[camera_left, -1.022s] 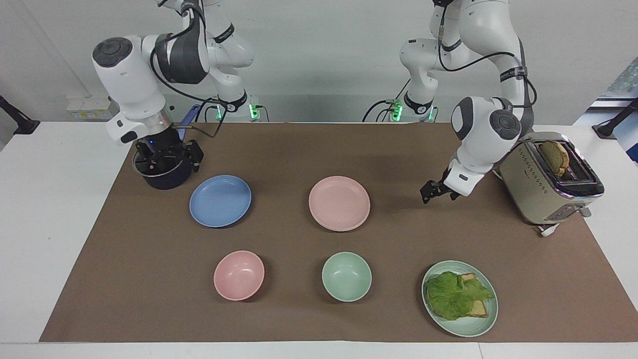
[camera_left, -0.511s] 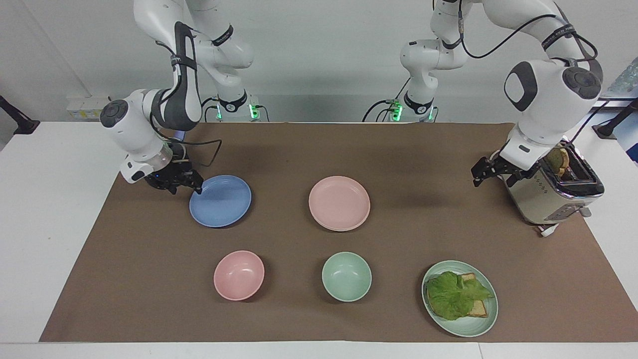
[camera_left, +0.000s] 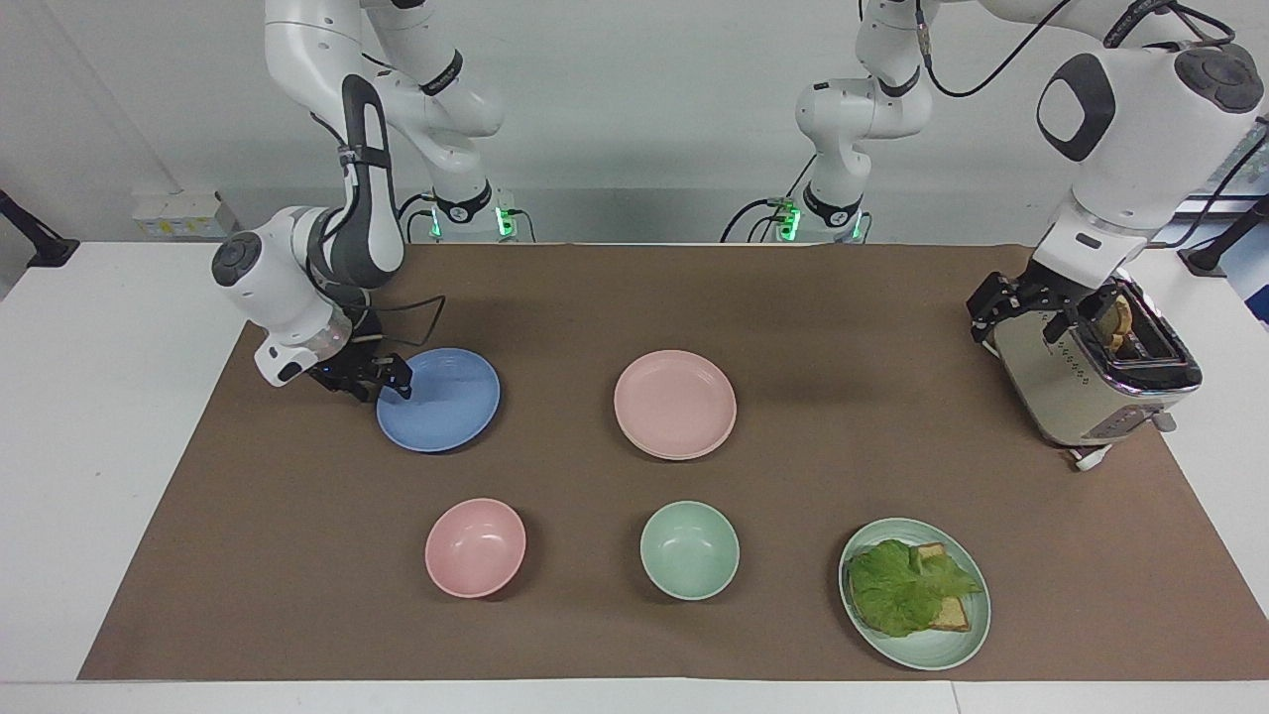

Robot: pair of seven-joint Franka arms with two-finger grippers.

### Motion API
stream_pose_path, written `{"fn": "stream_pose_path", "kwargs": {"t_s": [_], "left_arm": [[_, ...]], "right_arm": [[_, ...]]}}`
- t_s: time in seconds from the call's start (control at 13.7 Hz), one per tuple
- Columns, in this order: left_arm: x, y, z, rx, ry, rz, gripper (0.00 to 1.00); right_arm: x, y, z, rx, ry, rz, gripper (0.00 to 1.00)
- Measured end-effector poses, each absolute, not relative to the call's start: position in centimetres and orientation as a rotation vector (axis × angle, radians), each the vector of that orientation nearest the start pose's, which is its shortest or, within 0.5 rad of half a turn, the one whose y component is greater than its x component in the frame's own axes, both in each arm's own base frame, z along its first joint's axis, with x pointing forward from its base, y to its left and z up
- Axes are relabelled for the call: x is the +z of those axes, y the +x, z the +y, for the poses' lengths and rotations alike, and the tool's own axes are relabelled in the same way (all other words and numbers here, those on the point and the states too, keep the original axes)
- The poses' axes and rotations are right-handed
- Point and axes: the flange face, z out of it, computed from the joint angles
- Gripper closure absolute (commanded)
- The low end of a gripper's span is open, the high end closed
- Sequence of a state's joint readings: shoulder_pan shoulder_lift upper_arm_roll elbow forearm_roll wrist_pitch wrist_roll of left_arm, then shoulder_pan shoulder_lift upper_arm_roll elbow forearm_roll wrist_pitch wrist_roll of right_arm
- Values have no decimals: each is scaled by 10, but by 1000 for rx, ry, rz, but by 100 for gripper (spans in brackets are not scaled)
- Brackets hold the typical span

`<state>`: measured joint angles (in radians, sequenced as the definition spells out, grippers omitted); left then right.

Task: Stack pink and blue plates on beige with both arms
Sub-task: 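Grasp the rim of the blue plate with the right gripper, then lift the blue plate and carry it over the pink plate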

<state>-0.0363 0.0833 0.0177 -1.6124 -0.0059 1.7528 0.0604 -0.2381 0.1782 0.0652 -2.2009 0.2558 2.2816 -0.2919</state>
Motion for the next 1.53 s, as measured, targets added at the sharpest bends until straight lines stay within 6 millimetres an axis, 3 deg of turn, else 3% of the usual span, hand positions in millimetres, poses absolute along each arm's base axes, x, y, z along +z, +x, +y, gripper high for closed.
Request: {"fn": "stream_pose_path", "kwargs": {"t_s": [0.22, 0.51, 0.8, 0.95, 1.1, 1.24, 1.53], "left_arm": [[577, 594, -12, -100, -3141, 122, 0], [578, 593, -11, -92, -3141, 121, 0], [578, 593, -11, -89, -3141, 120, 0], [578, 593, -11, -89, -3141, 120, 0], [578, 593, -11, -89, -3141, 120, 0], [578, 593, -11, -89, -3141, 120, 0], [578, 593, -11, -88, -3141, 120, 0]], "right_arm": [[294, 533, -88, 67, -2912, 90, 99], [293, 530, -87, 102, -2900, 89, 100], [307, 528, -86, 126, -2867, 101, 100], [325, 530, -70, 103, -2824, 99, 100], [346, 535, -38, 65, -2793, 47, 100], [359, 541, 9, 57, -2773, 19, 100], [377, 543, 149, 76, -2779, 166, 100]]}}
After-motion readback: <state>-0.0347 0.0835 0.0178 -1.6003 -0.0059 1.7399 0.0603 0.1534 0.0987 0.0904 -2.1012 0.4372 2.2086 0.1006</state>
